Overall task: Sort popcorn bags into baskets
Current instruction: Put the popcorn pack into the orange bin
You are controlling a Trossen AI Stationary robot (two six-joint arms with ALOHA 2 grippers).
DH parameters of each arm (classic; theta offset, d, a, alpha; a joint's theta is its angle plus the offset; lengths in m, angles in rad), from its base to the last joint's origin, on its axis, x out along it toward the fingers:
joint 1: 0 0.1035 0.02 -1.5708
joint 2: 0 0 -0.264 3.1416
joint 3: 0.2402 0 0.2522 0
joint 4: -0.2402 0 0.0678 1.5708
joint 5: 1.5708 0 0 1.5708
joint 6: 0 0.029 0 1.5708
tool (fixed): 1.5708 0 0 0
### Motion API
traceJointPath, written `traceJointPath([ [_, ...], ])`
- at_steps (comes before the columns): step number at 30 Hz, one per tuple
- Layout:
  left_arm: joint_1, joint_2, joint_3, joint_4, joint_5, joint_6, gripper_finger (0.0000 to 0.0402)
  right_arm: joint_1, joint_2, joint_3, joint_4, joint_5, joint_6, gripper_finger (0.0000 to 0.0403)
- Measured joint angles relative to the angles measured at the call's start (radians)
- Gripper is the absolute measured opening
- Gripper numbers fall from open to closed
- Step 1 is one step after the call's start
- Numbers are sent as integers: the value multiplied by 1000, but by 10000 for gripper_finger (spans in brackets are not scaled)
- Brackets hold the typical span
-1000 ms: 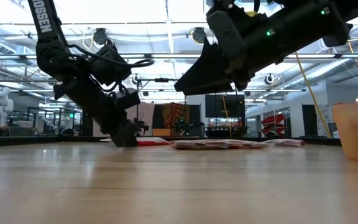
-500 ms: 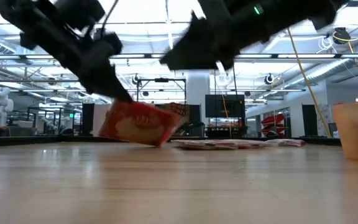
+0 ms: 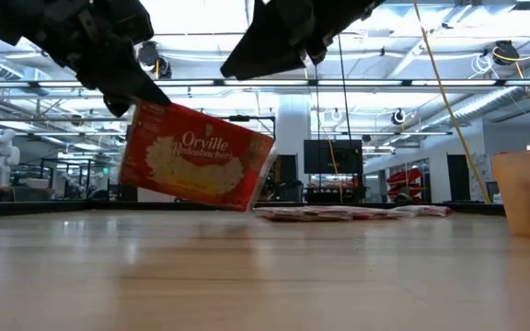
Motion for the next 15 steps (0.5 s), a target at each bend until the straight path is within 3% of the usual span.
traceJointPath([
  [6, -56, 0, 0, -5, -1, -5, 5, -50, 0, 0, -16, -163, -23, 222],
  [11, -97, 3, 0, -2, -11, -11, 4, -82, 37, -24, -29, -189, -43, 247],
  [15, -127, 3, 0, 4, -32, -22, 6, -92, 71, -53, -31, -201, -12, 233],
])
